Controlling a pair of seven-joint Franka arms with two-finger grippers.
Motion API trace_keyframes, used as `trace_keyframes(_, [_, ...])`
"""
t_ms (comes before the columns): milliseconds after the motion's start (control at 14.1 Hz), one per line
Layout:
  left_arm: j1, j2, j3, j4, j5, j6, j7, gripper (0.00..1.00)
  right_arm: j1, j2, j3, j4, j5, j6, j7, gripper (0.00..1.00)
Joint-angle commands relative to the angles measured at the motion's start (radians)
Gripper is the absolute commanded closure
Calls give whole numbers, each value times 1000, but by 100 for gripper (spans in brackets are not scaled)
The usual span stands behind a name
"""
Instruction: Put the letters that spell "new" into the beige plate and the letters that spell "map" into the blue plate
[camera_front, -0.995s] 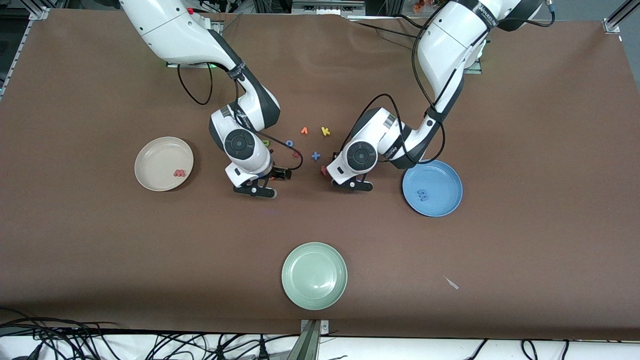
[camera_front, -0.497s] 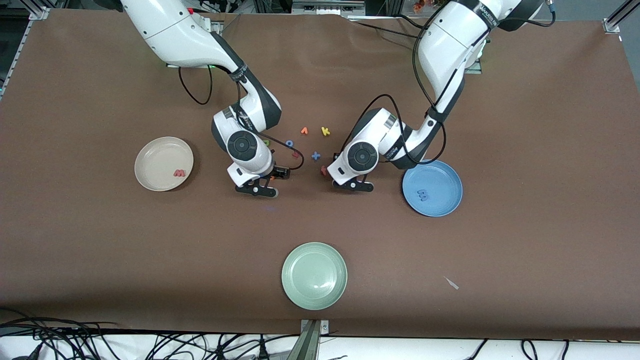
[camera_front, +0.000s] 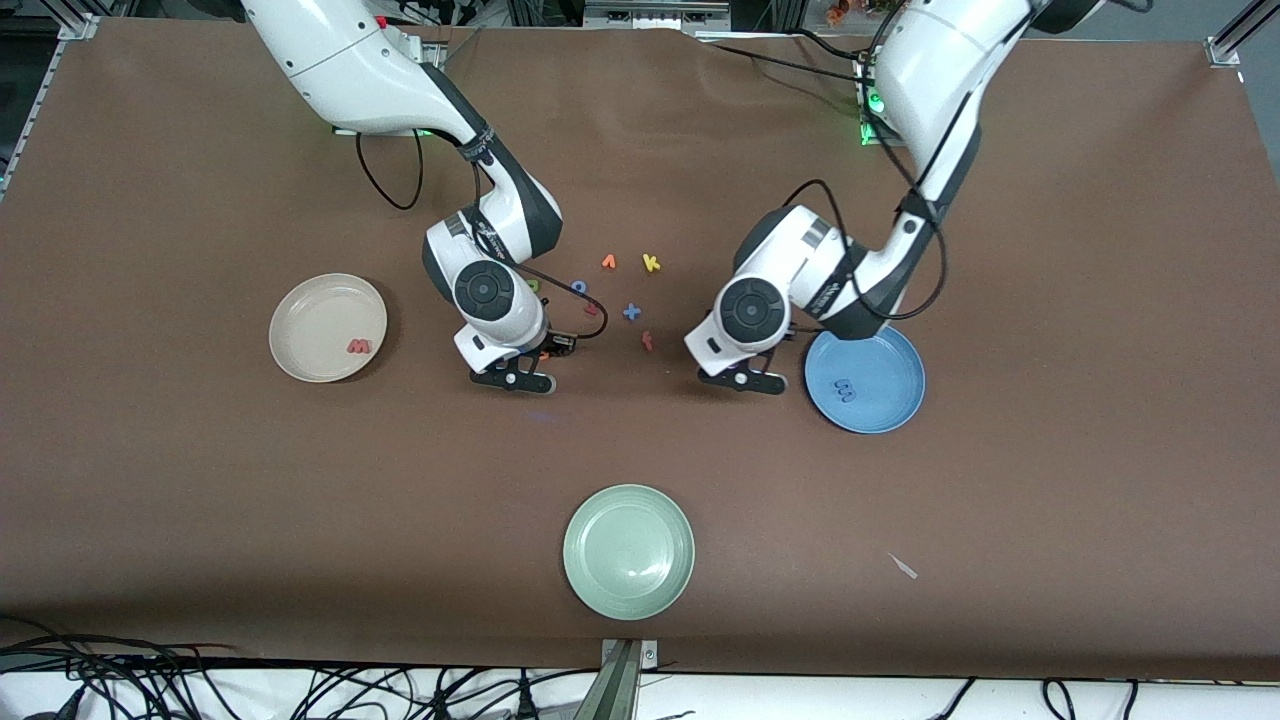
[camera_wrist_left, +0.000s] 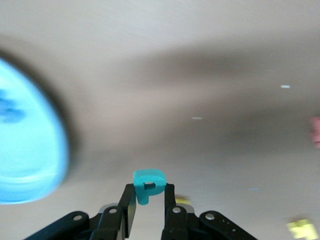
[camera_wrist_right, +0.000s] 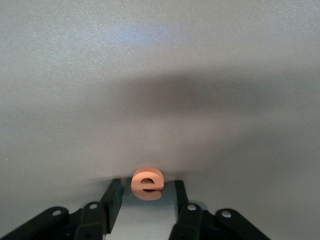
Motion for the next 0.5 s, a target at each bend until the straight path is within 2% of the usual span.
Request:
trace_keyframes(0, [78, -33, 1, -23, 70, -30, 131, 76, 5, 3, -7, -6, -4, 12, -2, 69])
trace_keyframes(284, [177, -24, -2, -39, 107, -29, 259, 76, 5, -12, -7, 4, -4, 3, -3, 77])
trace_keyframes(426, [187, -10, -1, -61, 109, -26, 268, 76, -2, -61, -12, 10, -4, -66, -20, 83])
